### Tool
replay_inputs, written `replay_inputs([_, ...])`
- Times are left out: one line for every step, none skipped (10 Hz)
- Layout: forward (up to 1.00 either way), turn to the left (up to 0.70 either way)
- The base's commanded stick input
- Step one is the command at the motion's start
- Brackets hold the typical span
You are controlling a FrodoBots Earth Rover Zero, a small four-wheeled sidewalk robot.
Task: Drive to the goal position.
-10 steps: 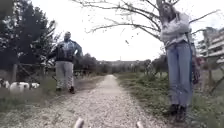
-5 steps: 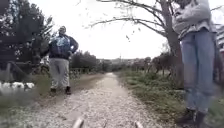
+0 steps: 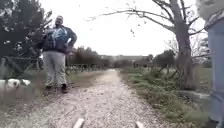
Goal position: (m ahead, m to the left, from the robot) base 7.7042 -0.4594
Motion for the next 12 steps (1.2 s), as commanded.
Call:
replay_inputs([0.5, 0.0])
replay_inputs([0.5, 0.0])
replay_inputs([0.5, 0.0])
replay_inputs([0.5, 0.0])
replay_inputs([0.5, 0.0])
replay_inputs([0.5, 0.0])
replay_inputs([0.5, 0.0])
replay_inputs([0.5, 0.0])
replay_inputs([0.5, 0.0])
replay_inputs([0.5, 0.0])
replay_inputs([0.5, 0.0])
replay_inputs([0.5, 0.0])
